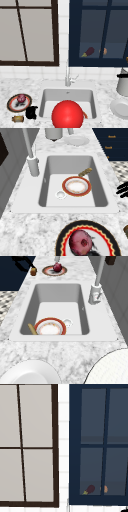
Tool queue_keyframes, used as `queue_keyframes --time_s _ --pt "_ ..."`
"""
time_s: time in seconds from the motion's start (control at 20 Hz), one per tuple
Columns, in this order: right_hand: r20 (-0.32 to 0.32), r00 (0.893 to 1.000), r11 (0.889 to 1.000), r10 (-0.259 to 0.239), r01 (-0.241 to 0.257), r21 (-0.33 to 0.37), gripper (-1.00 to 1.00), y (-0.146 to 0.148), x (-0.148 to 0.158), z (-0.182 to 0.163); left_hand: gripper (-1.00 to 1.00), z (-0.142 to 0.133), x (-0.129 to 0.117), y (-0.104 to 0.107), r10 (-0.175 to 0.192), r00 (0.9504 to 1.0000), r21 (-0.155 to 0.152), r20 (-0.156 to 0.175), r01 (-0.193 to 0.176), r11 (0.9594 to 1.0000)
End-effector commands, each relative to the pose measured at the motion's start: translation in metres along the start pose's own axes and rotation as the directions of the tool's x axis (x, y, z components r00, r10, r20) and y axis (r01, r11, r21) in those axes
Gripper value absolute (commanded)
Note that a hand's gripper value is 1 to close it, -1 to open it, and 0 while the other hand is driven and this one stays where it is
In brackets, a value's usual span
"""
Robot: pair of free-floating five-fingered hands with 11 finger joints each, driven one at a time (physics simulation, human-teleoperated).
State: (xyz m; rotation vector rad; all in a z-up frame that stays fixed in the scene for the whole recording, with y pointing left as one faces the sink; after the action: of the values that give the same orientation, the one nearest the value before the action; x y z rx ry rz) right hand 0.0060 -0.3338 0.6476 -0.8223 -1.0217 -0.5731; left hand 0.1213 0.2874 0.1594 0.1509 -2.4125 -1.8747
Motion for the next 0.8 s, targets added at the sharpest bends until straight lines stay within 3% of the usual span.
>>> queue_keyframes --time_s 0.0,0.35,0.75 --pt "0.002 1.000 1.000 0.003 -0.003 0.022 -1.00 -0.002 0.012 0.020 0.00 0.000 0.000 0.000 0.000 1.0000 0.000 0.000 0.000 1.0000" --pt "0.004 1.000 0.999 -0.001 0.000 0.033 -1.00 0.001 0.036 0.008 0.00 0.000 0.000 0.000 0.000 1.0000 0.000 0.000 0.000 1.0000" --pt "-0.008 1.000 1.000 -0.005 0.005 -0.026 -1.00 0.023 0.050 0.004 0.00 0.000 0.000 0.000 0.000 1.0000 0.000 0.000 0.000 1.0000"
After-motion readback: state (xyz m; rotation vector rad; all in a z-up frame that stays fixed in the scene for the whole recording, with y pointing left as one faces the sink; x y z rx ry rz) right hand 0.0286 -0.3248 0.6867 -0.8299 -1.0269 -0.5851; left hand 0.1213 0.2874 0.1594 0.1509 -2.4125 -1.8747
